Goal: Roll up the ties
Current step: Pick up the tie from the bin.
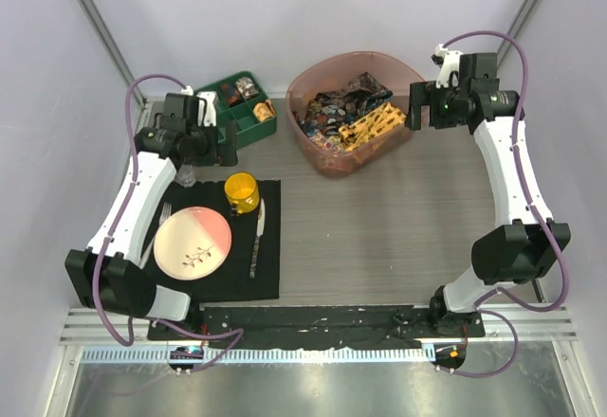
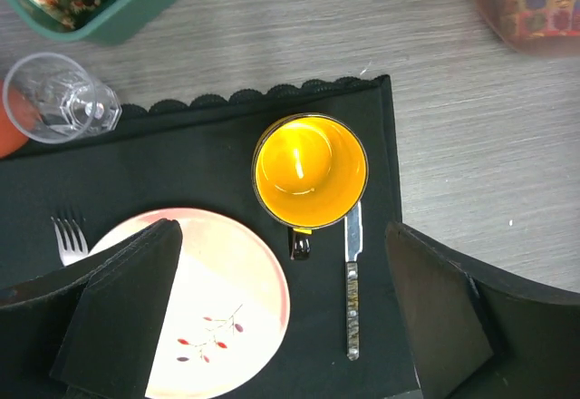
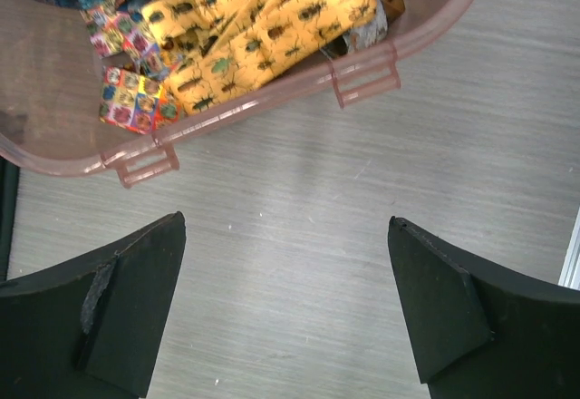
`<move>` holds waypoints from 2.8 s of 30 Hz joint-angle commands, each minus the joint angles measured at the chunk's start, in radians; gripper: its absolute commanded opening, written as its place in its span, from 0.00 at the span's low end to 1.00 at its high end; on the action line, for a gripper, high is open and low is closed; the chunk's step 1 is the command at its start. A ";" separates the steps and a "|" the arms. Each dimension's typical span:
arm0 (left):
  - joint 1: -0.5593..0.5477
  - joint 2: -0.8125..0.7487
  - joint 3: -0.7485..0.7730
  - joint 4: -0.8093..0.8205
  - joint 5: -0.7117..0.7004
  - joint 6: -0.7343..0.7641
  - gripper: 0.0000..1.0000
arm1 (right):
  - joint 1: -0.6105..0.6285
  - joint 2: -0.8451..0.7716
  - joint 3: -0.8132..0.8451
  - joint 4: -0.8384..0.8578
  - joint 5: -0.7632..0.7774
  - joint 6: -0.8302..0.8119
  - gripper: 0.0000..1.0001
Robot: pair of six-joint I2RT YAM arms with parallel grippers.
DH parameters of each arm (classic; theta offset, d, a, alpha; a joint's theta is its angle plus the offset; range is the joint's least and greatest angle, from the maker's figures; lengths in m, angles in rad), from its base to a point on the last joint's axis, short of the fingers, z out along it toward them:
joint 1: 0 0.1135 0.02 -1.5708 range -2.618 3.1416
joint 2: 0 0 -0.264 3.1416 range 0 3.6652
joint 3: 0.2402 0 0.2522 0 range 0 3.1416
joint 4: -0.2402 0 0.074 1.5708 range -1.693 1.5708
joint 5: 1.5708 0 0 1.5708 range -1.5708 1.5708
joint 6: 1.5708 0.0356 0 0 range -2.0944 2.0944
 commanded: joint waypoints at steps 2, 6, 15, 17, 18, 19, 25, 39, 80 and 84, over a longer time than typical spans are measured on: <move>-0.002 -0.068 0.042 0.034 0.033 0.108 1.00 | -0.002 0.078 0.132 0.030 -0.049 0.011 0.98; 0.002 -0.099 0.052 0.011 0.066 0.137 1.00 | -0.004 0.141 0.194 0.065 -0.035 0.027 0.98; 0.009 -0.131 0.038 0.016 0.074 0.214 1.00 | 0.026 0.433 0.534 0.072 0.003 -0.013 0.98; 0.009 -0.128 0.047 0.017 0.073 0.216 1.00 | 0.032 0.493 0.579 0.077 0.028 -0.039 0.98; 0.009 -0.128 0.045 0.025 0.070 0.216 1.00 | 0.041 0.510 0.589 0.080 0.040 -0.048 0.98; 0.008 -0.130 0.044 0.028 0.068 0.216 1.00 | 0.044 0.540 0.597 0.083 0.065 -0.063 0.98; 0.009 -0.110 0.050 0.031 0.065 0.222 1.00 | 0.062 0.635 0.643 0.105 0.117 -0.091 0.98; 0.008 -0.035 0.111 0.025 0.086 0.225 1.00 | 0.087 0.820 0.695 0.092 0.091 -0.151 0.98; 0.009 -0.272 -0.137 0.406 0.370 0.249 1.00 | 0.111 0.108 0.593 -0.036 -0.167 0.039 0.00; 0.006 -0.355 -0.258 0.487 0.459 0.271 1.00 | 0.112 -0.138 0.378 -0.173 -0.170 -0.103 0.00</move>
